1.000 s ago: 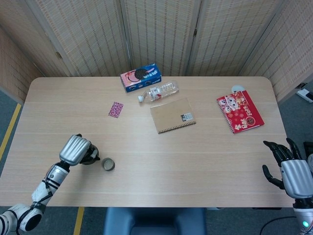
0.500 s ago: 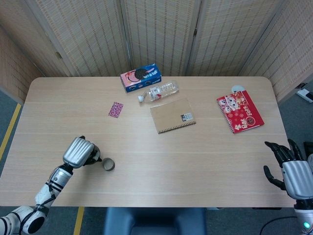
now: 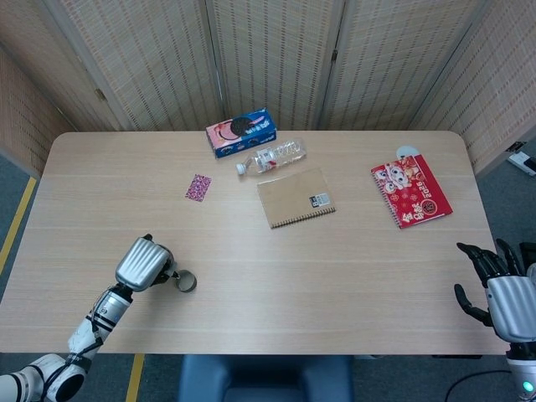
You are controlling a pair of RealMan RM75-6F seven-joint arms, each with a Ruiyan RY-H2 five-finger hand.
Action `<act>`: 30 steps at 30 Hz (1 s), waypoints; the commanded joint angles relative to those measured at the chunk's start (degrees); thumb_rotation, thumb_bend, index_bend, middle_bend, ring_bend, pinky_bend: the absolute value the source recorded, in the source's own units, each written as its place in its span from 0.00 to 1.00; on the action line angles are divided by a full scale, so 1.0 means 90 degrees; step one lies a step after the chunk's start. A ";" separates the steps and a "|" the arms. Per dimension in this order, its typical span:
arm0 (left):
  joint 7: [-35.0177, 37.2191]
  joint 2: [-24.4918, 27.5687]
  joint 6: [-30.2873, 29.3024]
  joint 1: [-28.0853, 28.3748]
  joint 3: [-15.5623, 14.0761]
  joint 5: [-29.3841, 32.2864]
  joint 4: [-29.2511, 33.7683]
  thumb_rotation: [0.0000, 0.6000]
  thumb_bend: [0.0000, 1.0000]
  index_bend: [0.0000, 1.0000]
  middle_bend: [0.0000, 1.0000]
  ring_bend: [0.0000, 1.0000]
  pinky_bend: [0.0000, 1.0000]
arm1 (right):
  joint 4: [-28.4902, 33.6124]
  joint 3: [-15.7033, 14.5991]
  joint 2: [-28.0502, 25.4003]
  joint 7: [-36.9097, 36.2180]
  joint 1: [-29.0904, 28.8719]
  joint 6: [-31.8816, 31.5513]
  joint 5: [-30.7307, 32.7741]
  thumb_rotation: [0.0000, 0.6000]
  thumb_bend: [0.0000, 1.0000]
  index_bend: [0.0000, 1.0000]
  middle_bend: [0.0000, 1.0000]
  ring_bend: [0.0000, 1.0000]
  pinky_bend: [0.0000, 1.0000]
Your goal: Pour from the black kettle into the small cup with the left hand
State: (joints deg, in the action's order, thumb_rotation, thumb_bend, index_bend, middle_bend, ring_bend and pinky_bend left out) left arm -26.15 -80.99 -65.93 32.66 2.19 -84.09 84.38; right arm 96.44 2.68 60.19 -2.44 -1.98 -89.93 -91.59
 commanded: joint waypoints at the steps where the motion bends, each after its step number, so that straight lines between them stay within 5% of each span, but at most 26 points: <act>1: -0.0104 -0.0041 -0.0031 -0.0015 -0.0005 -0.0019 0.0003 0.84 0.55 1.00 1.00 0.99 0.59 | -0.0009 0.0002 0.0000 -0.0010 0.0005 -0.0007 0.0008 0.98 0.45 0.14 0.25 0.23 0.05; 30: -0.1298 -0.0257 -0.0294 -0.0121 0.0015 -0.0134 0.0089 0.87 0.56 1.00 1.00 1.00 0.59 | -0.0143 -0.0003 0.0040 -0.0155 0.0031 -0.0022 0.0039 0.98 0.45 0.14 0.25 0.22 0.05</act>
State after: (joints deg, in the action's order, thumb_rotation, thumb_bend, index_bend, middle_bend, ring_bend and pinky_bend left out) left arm -37.66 -83.26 -68.49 31.60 2.30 -85.22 85.09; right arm 95.16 2.65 60.55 -3.82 -1.71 -90.12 -91.24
